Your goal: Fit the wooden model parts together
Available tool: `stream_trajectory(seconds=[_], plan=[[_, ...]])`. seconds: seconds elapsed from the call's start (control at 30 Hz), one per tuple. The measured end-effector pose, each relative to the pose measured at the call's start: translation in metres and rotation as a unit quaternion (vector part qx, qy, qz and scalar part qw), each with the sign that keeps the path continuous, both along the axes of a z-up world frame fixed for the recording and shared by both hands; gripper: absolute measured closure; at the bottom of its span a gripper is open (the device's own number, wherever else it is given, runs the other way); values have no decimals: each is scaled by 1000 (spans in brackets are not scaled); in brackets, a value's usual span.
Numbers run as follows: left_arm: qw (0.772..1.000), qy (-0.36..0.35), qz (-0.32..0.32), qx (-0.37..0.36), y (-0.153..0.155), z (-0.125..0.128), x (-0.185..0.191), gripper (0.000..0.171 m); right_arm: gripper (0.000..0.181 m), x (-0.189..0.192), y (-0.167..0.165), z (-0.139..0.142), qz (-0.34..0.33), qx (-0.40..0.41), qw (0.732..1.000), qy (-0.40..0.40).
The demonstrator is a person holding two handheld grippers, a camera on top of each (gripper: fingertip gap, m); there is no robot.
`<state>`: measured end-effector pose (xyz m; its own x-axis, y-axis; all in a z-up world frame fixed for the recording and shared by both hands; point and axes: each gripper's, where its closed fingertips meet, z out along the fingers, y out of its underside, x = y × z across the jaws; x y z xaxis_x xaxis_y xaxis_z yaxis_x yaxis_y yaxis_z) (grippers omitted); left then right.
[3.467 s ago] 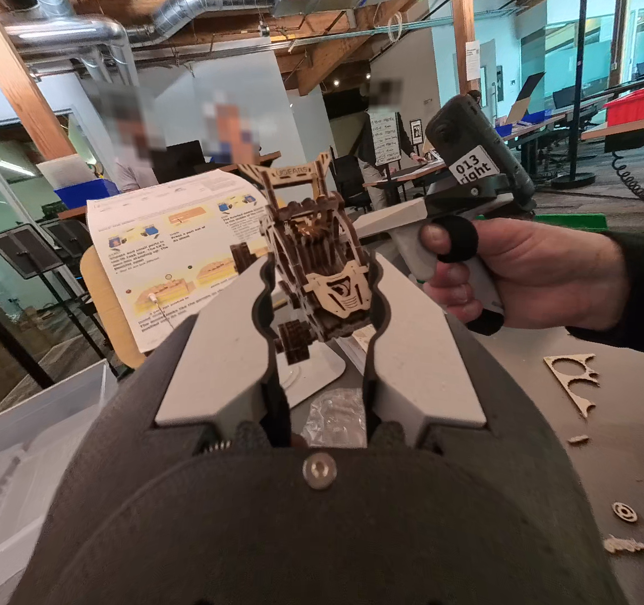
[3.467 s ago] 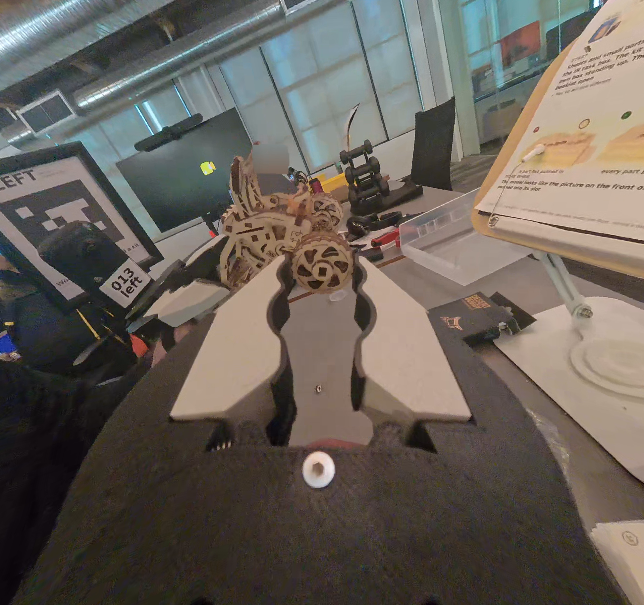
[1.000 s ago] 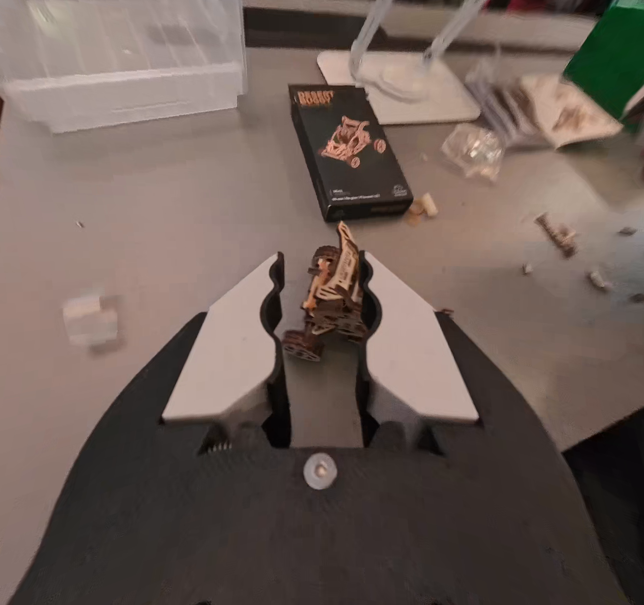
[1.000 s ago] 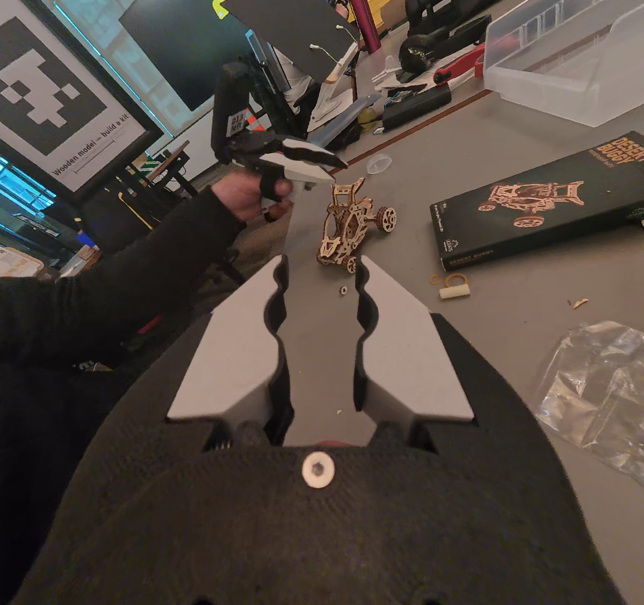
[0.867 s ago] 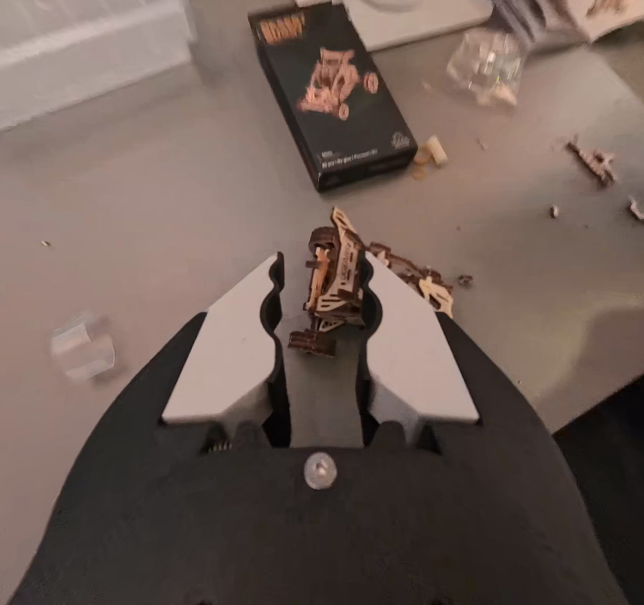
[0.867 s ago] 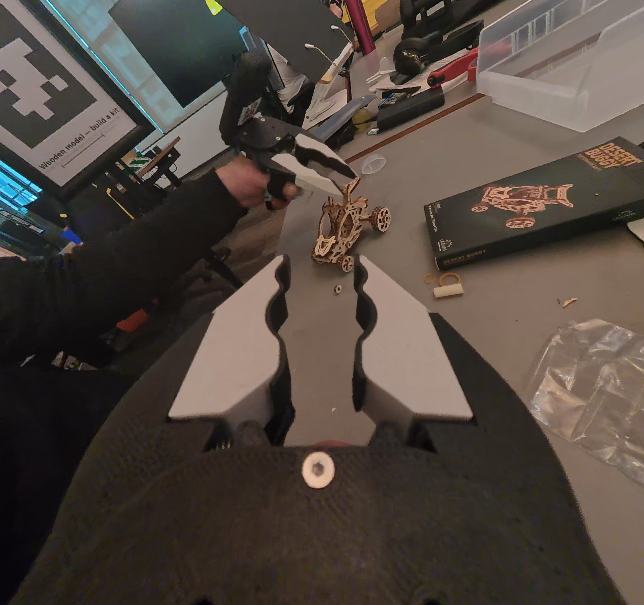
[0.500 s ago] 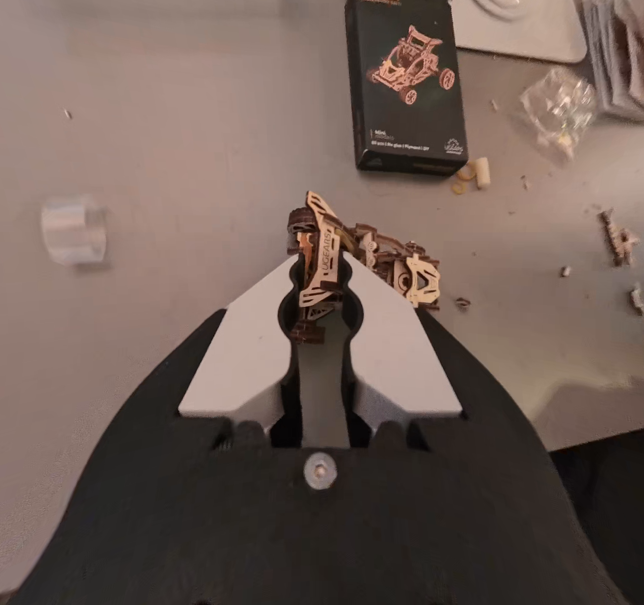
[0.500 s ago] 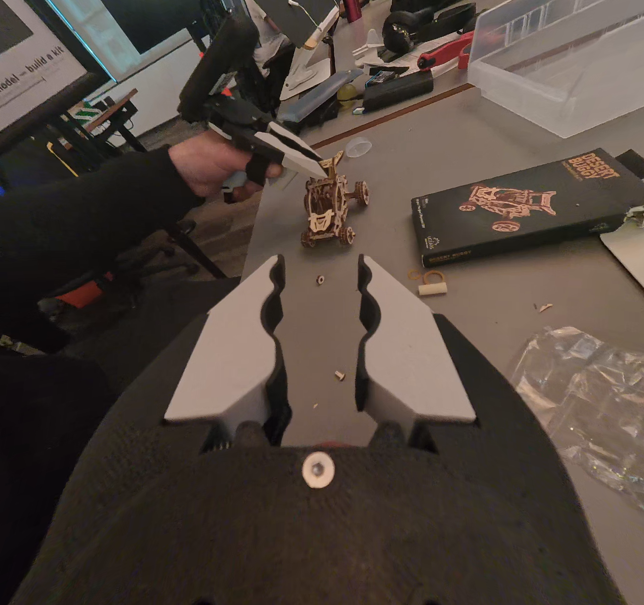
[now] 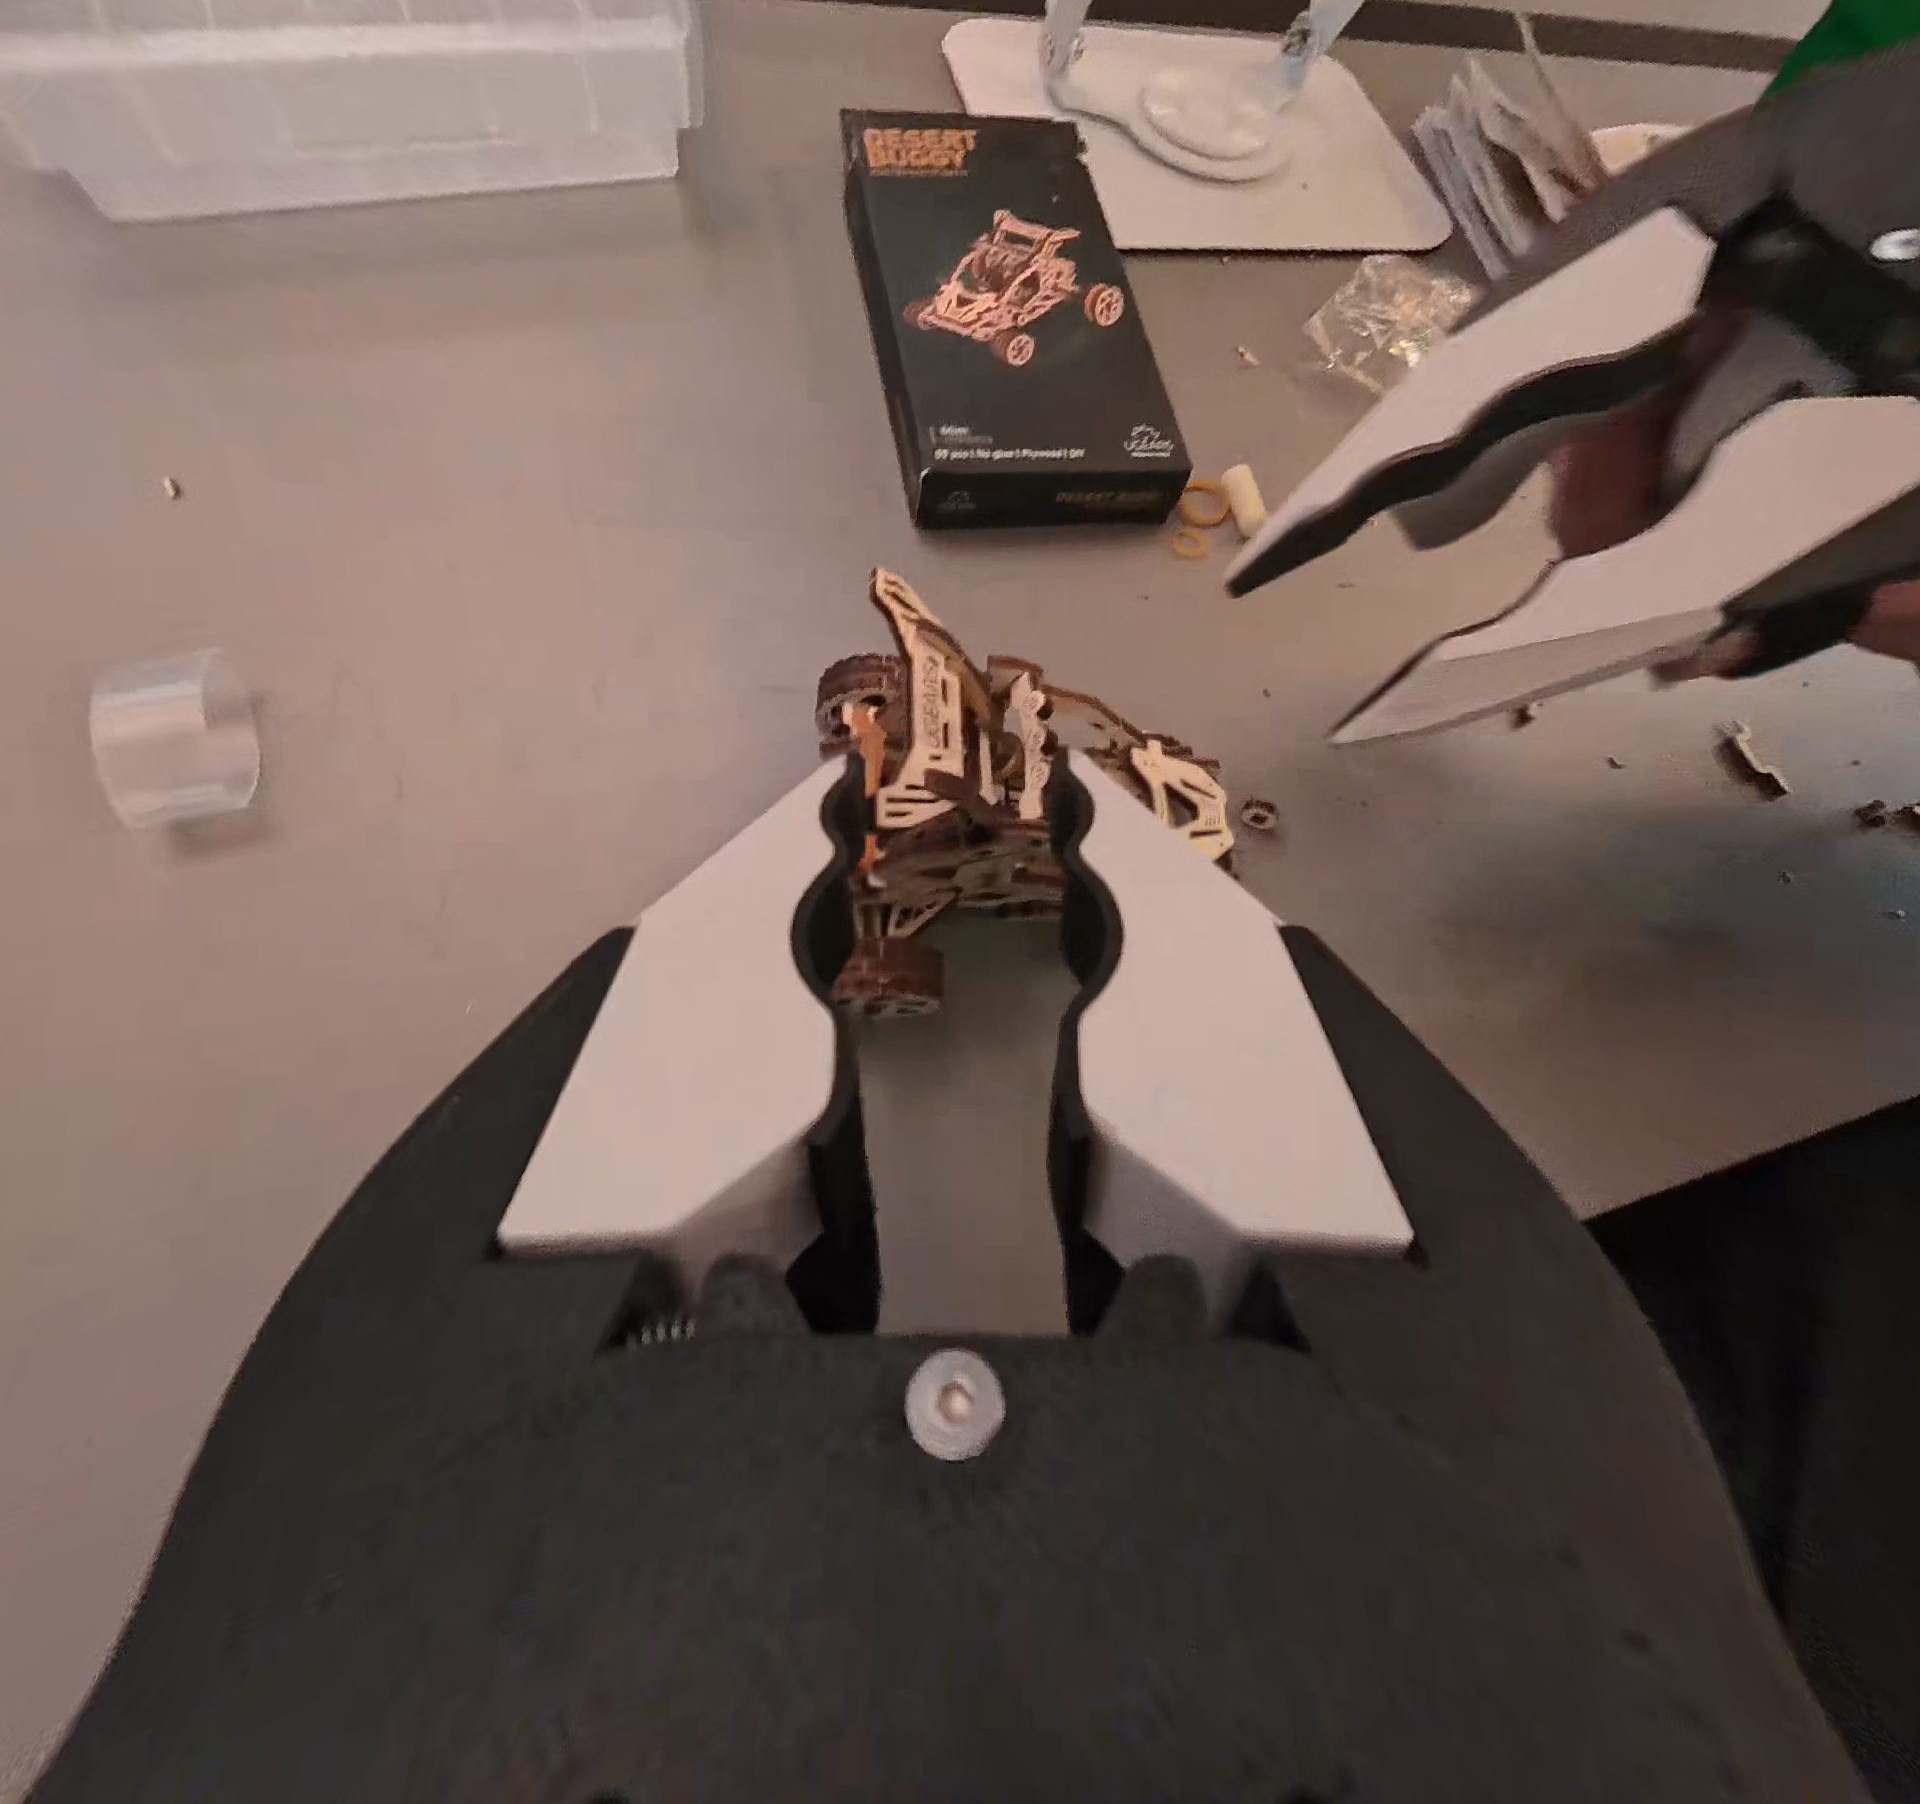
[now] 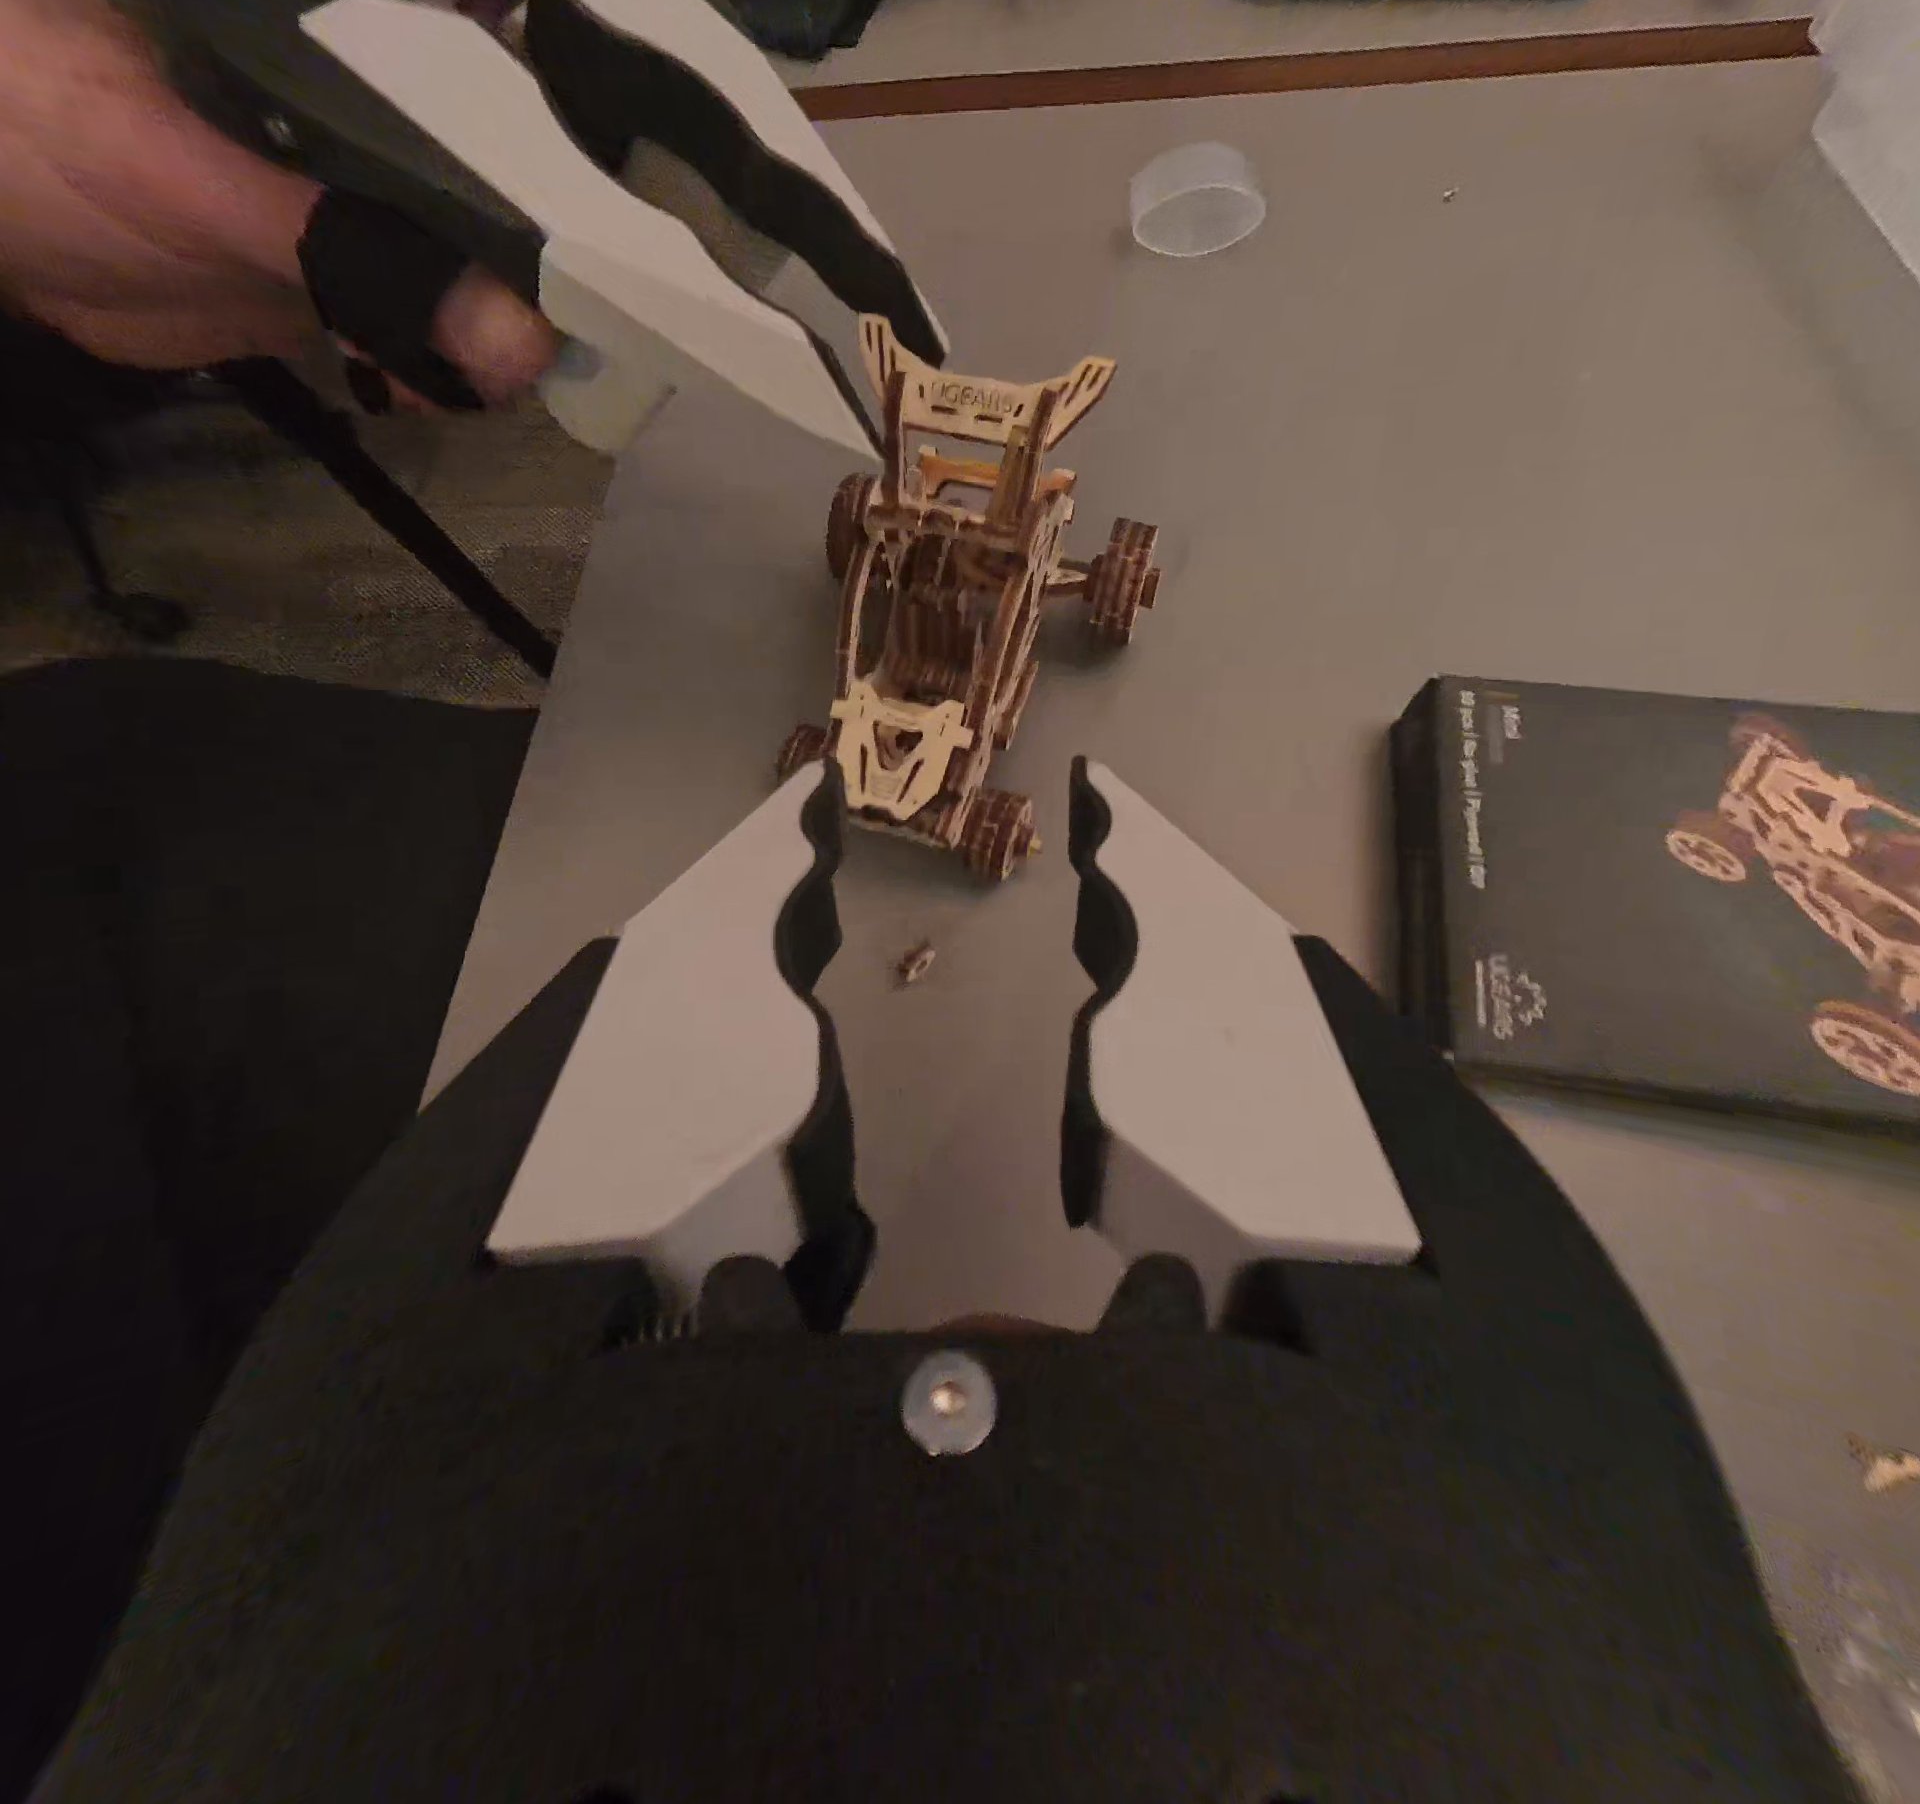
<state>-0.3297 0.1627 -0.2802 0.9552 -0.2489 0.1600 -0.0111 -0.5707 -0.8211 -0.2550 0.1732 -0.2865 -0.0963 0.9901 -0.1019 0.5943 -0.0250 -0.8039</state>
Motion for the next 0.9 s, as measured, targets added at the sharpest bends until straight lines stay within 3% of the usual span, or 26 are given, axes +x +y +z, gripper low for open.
stream_trajectory(seconds=[0.23,0.33,0.9], plan=[[999,-29,-37,2,7,-11,8,148,152,-34,10,-27,3,20,999,-36],[999,-23,-50,1,8,-16,10,156,169,-39,10,-26,-4,33,999,-23],[997,-66,-28,8,12,-16,7,160,181,-49,13,-33,-21,-40,999,-27]])
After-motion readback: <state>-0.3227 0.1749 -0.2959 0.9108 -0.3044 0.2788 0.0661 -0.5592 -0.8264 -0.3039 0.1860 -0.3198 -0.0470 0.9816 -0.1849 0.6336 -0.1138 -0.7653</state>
